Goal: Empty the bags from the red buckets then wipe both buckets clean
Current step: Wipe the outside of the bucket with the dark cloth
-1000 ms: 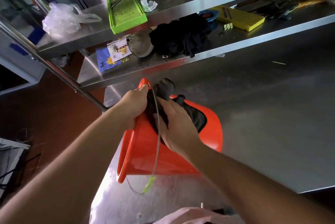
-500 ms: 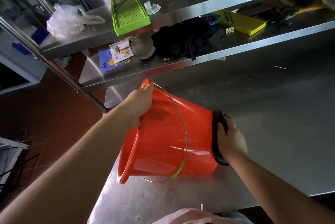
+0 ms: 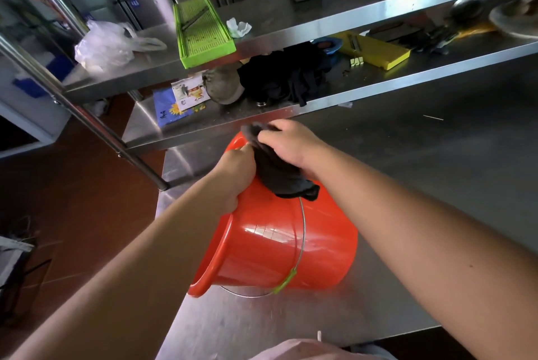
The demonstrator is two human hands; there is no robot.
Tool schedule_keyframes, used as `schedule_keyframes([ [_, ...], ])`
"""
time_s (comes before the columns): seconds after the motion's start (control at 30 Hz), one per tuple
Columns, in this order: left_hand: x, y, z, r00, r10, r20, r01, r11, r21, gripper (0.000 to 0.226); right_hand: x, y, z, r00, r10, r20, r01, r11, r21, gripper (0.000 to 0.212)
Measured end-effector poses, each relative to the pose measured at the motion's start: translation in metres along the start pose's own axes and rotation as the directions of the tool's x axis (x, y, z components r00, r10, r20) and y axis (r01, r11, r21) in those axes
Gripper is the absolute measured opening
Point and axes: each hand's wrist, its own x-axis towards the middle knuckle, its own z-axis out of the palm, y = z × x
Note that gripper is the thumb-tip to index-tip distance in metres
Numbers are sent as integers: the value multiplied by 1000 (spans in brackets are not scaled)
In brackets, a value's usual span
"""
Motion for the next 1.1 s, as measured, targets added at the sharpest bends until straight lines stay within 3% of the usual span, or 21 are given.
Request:
schedule_keyframes([
  [0.13, -3, 2, -4, 991, -134, -2, 131, 974, -182, 40, -3, 15, 1, 998, -21, 61, 25, 998, -64, 25],
  [0.33, 16, 0, -12, 991, -107, -76, 93, 981, -173, 37, -41, 49, 20, 986, -90, -138, 76, 992, -104, 20],
  [0.53, 29, 6, -17, 988, -105, -115, 84, 981, -173, 35, -111, 89, 54, 977, 40, -209, -14, 993, 121, 24],
  [0.7, 18, 11, -19, 978, -210, 3, 196, 908, -370, 23, -112, 88, 58, 974, 84, -210, -12, 946, 325, 17],
  [0.8, 5, 6, -18, 974, -187, 125, 221, 905, -363, 30, -95, 81, 42, 969, 107, -222, -29, 944, 328, 19],
  [0.9, -14, -8, -9, 985, -97, 143, 132, 955, -265, 30, -74, 68, 24, 968, 166, -187, -60, 881, 469, 13],
  [1.03, -37, -18, 9, 995, 90, 42, -86, 992, -92, 41, -50, 48, 8, 956, 286, -59, -156, 671, 725, 11],
  [1.1, -35, -10, 12, 996, 88, 1, -88, 991, -102, 37, -45, 44, 5, 954, 298, -25, -182, 645, 742, 10],
])
